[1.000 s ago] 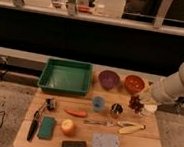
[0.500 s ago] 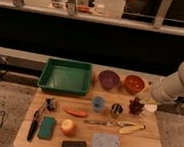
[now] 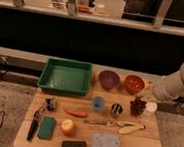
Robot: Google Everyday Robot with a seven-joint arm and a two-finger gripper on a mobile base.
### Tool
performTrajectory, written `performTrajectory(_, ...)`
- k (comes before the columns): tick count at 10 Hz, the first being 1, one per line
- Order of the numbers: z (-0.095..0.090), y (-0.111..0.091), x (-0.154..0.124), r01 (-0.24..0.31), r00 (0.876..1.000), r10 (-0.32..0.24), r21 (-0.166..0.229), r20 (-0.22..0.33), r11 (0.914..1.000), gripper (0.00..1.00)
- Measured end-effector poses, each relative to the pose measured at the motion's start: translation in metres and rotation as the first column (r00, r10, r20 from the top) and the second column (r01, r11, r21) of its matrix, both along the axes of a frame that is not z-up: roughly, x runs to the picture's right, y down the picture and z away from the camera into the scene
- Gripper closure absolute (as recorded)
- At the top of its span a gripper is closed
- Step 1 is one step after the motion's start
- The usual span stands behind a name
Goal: Place grapes in paper cup
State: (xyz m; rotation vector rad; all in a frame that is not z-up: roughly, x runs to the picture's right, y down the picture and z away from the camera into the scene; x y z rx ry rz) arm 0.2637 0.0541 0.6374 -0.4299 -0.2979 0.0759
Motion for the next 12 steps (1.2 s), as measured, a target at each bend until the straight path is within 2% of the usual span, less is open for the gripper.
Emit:
performTrajectory(8,0.003,-0.037,0.025,-0.041,0.998,0.044,0.065,-0.053,0.997,1.0)
performTrajectory(12,0.012,-0.05,0.034,-0.048,0.996,0.054,0.078,-0.077,0.9958,1.0)
